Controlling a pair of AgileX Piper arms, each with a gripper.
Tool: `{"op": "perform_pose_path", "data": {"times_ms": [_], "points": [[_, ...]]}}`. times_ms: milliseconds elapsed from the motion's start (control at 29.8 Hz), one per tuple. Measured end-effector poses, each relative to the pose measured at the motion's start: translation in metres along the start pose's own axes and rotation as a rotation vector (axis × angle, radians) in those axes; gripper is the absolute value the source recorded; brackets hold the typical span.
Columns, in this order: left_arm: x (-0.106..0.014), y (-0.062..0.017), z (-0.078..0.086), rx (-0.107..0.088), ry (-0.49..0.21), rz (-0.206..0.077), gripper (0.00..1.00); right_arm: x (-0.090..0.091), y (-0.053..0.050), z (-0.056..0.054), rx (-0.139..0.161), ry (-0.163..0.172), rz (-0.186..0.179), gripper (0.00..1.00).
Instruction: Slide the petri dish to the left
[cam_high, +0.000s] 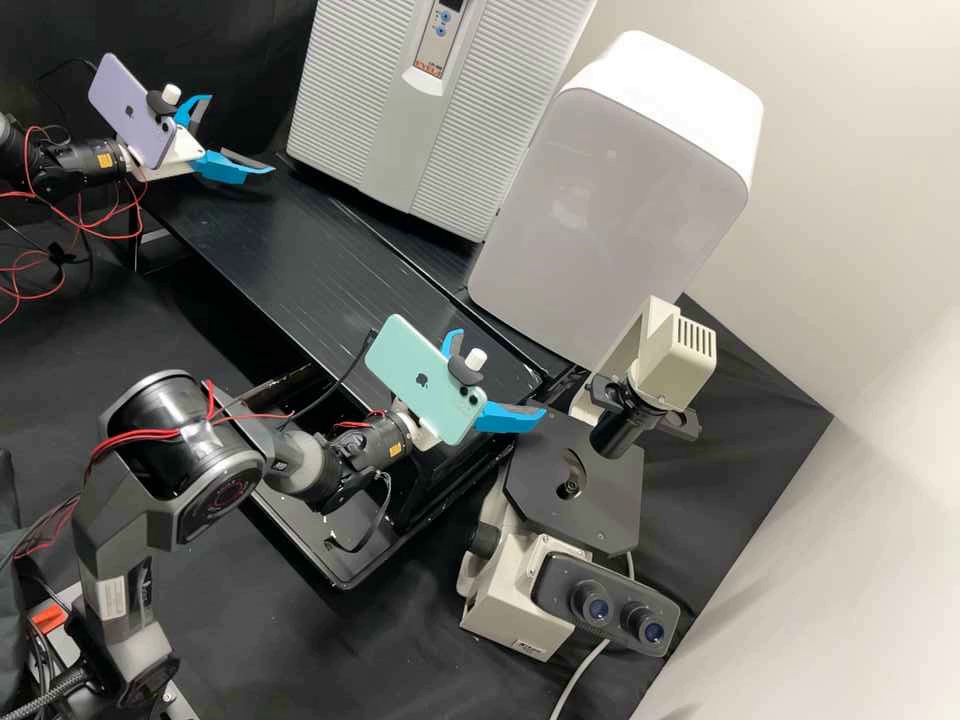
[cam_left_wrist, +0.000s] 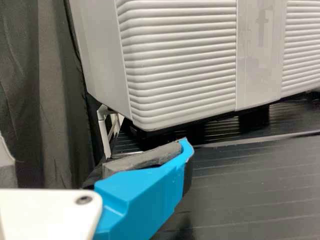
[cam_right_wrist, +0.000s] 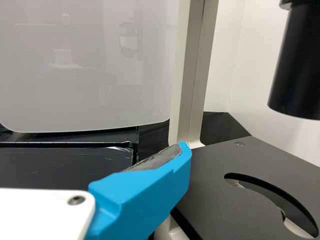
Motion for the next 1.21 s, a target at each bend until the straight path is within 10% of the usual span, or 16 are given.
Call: {"op": "perform_pose_path", "data": {"times_ms": [672, 1209], "points": [[0.000, 0.0000, 0.000, 0.000, 0.000, 0.000, 1.00, -0.019, 0.002, 0.009, -0.008, -0.010, 0.004, 1.00], [0.000, 0.0000, 0.000, 0.000, 0.000, 0.000, 1.00, -0.077, -0.018, 0.004, -0.023, 0.123, -0.024, 1.00]]}}
